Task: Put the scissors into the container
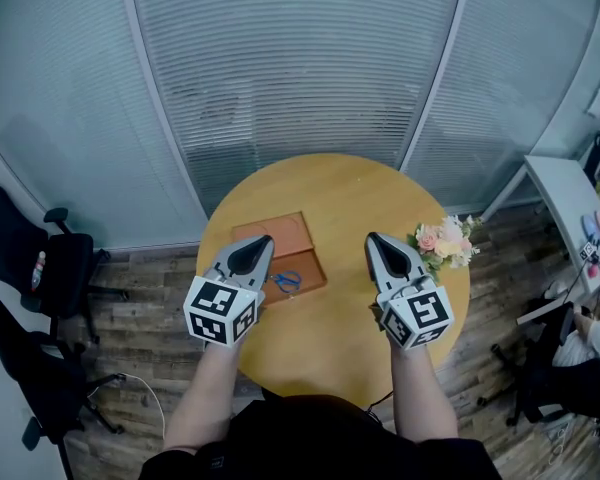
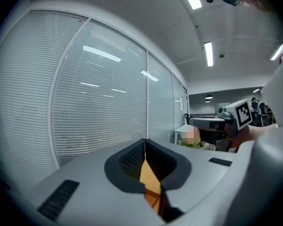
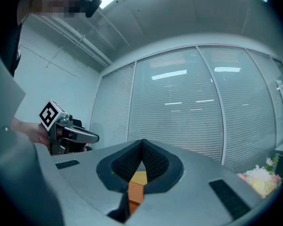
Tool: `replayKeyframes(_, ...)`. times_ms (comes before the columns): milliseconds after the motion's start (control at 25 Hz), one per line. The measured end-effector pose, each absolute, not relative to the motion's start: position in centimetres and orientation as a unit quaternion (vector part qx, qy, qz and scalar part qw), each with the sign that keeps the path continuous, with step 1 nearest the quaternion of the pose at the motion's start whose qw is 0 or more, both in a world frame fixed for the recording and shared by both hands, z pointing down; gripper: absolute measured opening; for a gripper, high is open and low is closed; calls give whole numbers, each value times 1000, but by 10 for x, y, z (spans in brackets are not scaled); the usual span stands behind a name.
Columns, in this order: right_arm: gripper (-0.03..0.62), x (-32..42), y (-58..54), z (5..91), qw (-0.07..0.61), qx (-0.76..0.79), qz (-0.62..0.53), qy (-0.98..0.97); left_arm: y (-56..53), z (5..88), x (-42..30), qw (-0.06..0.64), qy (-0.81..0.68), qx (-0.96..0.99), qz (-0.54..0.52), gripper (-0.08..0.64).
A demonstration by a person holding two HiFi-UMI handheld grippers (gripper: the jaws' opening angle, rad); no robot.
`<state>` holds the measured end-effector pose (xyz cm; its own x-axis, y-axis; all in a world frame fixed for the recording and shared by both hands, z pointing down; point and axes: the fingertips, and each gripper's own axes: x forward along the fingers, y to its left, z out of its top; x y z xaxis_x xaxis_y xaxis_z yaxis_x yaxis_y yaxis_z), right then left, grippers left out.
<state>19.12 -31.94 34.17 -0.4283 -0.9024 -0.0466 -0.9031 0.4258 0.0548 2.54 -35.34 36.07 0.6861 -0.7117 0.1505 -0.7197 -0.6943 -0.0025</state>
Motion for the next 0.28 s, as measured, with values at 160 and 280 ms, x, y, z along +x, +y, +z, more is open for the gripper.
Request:
replayKeyframes(160,34,190,-323,345,3,-536,32,843,-356,361,21,28,-392,917,68,14)
replayKeyframes(280,34,187,-327,347,2,-536,31,844,-361,361,17,29,-395,916,65,14)
